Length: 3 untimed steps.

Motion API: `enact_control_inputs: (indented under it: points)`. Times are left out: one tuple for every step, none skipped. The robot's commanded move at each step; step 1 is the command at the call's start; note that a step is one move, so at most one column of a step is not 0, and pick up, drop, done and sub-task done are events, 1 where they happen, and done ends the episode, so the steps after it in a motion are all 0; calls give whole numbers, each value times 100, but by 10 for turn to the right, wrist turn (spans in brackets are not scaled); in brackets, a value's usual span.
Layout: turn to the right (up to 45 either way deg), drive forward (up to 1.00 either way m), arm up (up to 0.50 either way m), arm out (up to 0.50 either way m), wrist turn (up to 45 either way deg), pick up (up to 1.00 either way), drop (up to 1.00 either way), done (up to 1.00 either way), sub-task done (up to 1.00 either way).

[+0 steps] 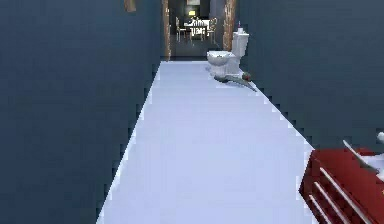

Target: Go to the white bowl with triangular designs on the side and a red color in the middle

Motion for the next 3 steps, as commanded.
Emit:
enact_control_inputs:
  points:
    - [0,100,0,0,0,0,0,0,0]
    - [0,100,0,0,0,0,0,0,0]
    - [-30,0,0,0,0,0,0,0,0]
